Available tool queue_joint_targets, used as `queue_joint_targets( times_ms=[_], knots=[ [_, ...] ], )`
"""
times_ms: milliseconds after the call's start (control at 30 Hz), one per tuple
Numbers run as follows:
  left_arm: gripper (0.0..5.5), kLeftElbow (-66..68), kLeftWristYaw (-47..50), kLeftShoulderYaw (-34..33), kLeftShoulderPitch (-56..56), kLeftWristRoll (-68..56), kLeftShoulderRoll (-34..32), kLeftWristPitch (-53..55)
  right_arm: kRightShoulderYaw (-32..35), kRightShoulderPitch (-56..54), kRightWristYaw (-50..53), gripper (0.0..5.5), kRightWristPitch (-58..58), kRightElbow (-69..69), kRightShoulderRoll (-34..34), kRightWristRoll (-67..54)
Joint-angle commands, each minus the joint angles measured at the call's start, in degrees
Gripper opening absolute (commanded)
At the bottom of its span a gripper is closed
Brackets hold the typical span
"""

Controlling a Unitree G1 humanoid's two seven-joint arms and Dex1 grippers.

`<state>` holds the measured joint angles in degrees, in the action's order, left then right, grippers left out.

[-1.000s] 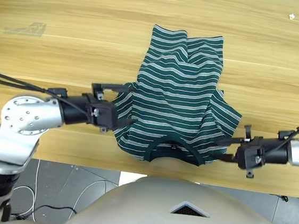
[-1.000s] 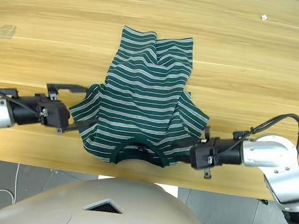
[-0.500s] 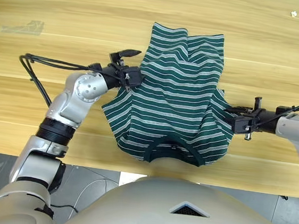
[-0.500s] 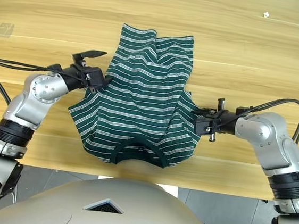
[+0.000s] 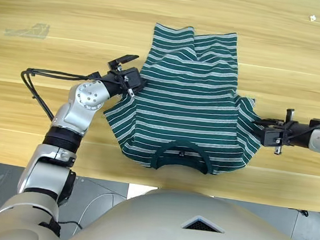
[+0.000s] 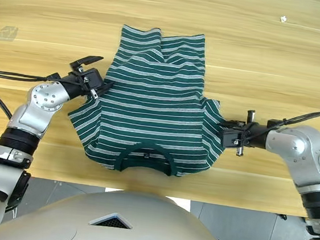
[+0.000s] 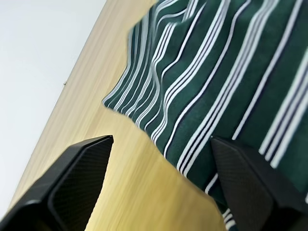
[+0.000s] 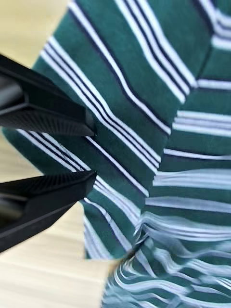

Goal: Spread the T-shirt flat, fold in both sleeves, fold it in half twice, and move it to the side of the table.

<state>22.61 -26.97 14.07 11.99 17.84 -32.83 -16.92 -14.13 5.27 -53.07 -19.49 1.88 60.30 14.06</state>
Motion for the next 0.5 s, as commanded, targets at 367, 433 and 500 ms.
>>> queue_joint_targets(
  times_ms=[367, 433, 500],
  knots=[
    [3.76, -14.98, 0.52, -0.51, -7.50, 2.56, -2.42, -0.18, -0.78, 4.65, -3.19, 1.33, 3.24, 7.45, 2.23, 0.94],
    [3.76, -16.40, 0.74, -3.75, -7.97, 1.35, -4.38, 0.74, 0.89, 4.72, -3.23, 1.33, 3.50, 6.25, 3.14, 0.08],
    [3.76, -16.99, 1.21, -7.24, -8.29, 0.22, -6.27, 1.40, 1.90, 5.41, -3.25, 1.33, 3.55, 5.71, 3.38, -0.64]
  ],
)
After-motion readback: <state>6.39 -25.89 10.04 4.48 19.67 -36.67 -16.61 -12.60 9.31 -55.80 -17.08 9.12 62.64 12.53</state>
